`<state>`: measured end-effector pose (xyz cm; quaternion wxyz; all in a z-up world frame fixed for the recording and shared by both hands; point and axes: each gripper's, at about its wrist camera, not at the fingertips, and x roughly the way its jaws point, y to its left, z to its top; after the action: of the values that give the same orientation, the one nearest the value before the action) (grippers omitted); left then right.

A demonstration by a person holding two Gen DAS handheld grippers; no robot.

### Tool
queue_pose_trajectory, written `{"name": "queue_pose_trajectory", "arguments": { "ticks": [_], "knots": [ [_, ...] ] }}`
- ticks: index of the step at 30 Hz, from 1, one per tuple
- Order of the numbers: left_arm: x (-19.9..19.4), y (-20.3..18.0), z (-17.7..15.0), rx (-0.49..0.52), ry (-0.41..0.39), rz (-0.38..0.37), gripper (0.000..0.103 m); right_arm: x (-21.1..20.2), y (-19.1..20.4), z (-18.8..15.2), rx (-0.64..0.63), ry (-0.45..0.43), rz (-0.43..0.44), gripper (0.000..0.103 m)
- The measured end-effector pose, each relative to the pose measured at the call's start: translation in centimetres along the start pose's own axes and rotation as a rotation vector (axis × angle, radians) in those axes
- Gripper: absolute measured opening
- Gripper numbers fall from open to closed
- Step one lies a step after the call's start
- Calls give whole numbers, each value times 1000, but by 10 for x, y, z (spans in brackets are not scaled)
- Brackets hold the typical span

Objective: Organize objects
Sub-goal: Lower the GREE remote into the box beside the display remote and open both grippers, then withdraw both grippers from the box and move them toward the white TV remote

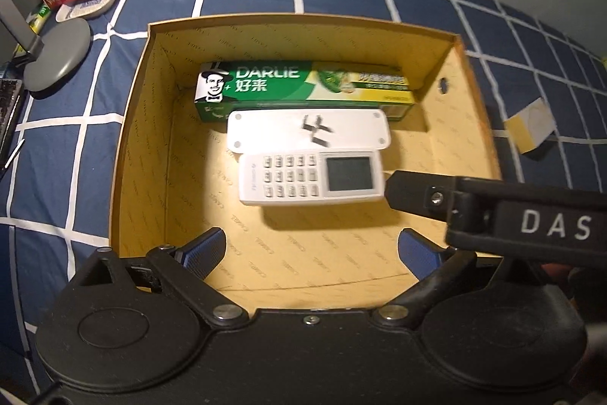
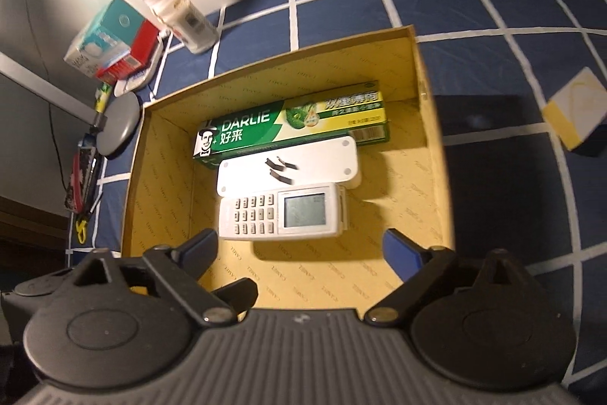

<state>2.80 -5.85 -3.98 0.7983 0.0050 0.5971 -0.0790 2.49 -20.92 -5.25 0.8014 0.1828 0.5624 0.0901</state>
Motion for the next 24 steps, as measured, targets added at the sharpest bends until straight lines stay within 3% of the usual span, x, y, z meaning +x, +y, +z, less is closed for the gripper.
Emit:
{"name": "queue_pose_trajectory", "arguments": {
  "ticks": [8,24],
  "knots": [
    [-13,-37,-22,38,-22,-23,98,-45,-32,-21,27,-71,-35,103],
    [-33,-149,-45,199,-75,-49,103,-123,-127,-44,140,-181,-86,103]
  ]
}}
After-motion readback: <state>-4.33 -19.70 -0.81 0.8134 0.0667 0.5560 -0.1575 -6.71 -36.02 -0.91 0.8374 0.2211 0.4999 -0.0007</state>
